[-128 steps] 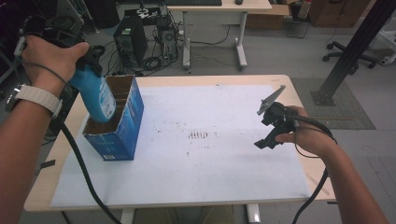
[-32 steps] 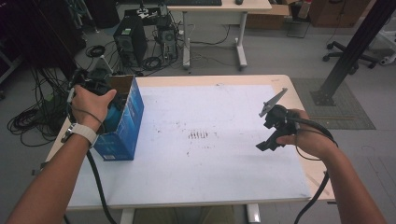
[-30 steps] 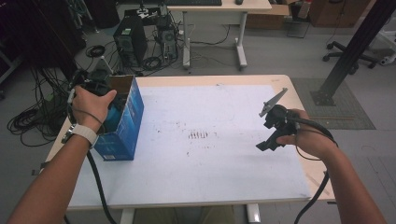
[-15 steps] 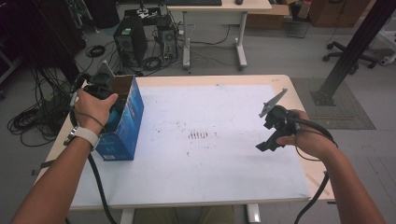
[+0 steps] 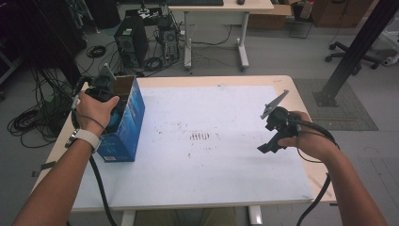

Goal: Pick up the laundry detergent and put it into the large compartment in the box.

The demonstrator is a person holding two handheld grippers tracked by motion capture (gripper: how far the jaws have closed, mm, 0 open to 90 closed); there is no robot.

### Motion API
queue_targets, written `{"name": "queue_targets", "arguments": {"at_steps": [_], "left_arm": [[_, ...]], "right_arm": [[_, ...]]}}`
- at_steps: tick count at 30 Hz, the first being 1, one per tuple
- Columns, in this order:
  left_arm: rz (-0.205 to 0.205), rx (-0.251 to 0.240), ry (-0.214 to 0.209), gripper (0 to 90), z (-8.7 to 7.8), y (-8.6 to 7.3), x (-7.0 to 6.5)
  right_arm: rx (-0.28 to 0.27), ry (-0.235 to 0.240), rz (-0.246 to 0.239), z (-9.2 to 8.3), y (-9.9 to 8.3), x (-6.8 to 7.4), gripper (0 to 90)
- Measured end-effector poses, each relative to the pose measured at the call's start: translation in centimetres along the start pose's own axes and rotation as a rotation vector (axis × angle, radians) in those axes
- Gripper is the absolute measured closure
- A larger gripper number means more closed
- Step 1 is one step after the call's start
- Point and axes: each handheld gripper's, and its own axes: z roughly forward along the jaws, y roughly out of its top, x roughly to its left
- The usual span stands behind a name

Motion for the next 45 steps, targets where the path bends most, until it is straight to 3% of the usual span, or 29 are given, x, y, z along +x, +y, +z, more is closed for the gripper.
{"name": "queue_targets", "arguments": {"at_steps": [15,45], "left_arm": [[0.004,-0.009,-0.010,36.7,0.15,0.23,0.27],[0.006,-0.016,-0.013,24.4,0.06,0.19,0.81]], "right_arm": [[0.003,0.002,0.003,0.09,-0.01,-0.05,8.8],[0.007,0.003,0.002,0.12,0.10,0.03,8.8]]}}
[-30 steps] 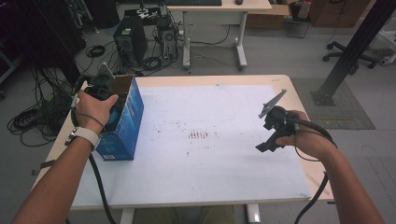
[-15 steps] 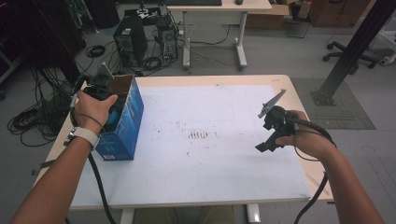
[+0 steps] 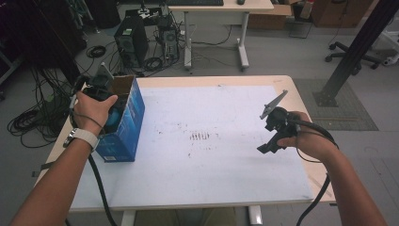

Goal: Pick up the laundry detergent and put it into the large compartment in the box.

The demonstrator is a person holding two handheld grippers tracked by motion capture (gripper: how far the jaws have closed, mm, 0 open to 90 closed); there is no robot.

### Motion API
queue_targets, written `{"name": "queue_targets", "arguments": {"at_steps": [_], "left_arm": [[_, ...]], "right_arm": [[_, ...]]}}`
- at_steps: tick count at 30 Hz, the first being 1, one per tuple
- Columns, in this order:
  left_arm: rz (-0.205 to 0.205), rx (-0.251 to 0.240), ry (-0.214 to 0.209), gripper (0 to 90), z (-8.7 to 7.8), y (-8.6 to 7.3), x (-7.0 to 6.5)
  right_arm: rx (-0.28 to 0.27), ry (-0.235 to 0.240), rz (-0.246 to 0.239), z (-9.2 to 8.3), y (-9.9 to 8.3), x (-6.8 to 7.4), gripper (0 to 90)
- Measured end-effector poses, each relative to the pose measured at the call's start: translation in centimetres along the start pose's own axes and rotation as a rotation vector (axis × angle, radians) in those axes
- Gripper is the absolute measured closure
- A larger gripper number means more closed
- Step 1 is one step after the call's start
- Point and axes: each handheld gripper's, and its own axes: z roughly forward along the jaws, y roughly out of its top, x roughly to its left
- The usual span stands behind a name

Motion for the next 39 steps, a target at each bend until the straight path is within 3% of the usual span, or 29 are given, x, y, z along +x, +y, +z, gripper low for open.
{"name": "queue_targets", "arguments": {"at_steps": [16,19,39], "left_arm": [[0.013,-0.017,-0.007,23.2,-0.8,-0.1,0.1],[0.009,-0.016,-0.019,17.7,-0.9,-0.1,0.1],[0.022,-0.034,-0.047,13.4,-2.1,-0.1,0.3]], "right_arm": [[0.001,-0.003,-0.004,-0.2,0.2,0.2,8.8],[-0.001,-0.004,-0.005,-0.2,0.2,0.2,8.8],[-0.004,-0.012,-0.006,-0.6,0.2,0.5,8.8]]}}
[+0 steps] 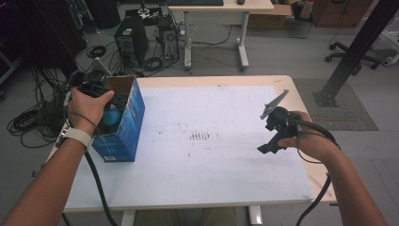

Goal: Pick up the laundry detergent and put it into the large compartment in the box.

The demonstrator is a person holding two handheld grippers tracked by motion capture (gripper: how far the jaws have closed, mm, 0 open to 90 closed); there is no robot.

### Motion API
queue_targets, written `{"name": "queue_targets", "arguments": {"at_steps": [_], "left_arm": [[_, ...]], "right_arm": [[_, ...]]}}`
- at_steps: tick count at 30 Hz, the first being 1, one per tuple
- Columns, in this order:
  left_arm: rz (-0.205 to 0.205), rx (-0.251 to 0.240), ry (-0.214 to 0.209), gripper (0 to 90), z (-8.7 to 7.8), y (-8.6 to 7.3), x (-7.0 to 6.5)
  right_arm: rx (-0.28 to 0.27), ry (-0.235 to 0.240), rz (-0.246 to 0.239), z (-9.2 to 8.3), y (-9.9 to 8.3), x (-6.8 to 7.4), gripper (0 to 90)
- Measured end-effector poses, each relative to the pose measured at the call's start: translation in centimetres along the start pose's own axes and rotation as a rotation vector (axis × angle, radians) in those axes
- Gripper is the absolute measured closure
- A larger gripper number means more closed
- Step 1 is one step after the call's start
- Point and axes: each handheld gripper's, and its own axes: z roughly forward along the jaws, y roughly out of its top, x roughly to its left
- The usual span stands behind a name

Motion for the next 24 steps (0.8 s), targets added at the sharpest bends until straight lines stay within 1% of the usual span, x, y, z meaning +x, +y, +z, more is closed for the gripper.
{"name": "queue_targets", "arguments": {"at_steps": [7,15,19,24], "left_arm": [[0.002,-0.014,-0.004,11.6,-0.6,0.0,0.0],[0.015,-0.021,-0.022,11.4,-1.2,0.1,-0.2],[0.019,-0.029,-0.025,10.6,-1.7,0.2,-0.2],[0.036,-0.038,-0.026,10.7,-2.4,0.3,-0.4]], "right_arm": [[-0.004,-0.002,-0.001,-0.1,0.0,0.1,8.8],[-0.005,-0.004,-0.002,-0.2,0.1,0.2,8.8],[-0.004,-0.005,0.000,-0.3,0.0,0.2,8.8],[-0.005,-0.005,-0.002,-0.4,-0.1,0.2,8.8]]}}
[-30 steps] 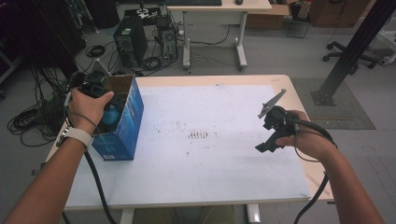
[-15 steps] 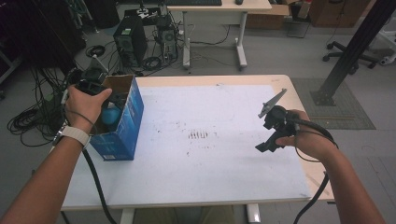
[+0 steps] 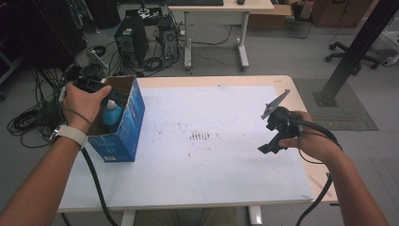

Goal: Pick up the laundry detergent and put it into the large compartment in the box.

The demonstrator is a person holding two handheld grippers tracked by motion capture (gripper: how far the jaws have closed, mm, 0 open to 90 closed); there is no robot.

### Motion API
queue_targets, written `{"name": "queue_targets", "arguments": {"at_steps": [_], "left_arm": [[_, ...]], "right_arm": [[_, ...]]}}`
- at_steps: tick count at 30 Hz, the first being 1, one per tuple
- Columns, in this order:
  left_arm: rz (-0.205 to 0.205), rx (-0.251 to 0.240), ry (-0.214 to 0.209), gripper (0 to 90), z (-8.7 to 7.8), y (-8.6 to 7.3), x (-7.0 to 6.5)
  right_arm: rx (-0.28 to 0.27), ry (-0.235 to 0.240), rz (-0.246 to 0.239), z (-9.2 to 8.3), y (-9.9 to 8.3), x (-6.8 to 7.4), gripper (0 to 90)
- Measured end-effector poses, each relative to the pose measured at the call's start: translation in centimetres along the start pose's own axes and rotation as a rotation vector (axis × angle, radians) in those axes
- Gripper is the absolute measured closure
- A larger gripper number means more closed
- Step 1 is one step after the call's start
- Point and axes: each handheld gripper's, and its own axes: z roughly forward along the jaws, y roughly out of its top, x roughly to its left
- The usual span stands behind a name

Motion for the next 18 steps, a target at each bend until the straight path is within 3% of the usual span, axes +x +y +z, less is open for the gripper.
{"name": "queue_targets", "arguments": {"at_steps": [18], "left_arm": [[0.051,-0.020,-0.016,10.7,-1.8,0.0,-0.7]], "right_arm": [[0.001,0.000,-0.002,-0.2,0.3,0.3,8.8]]}}
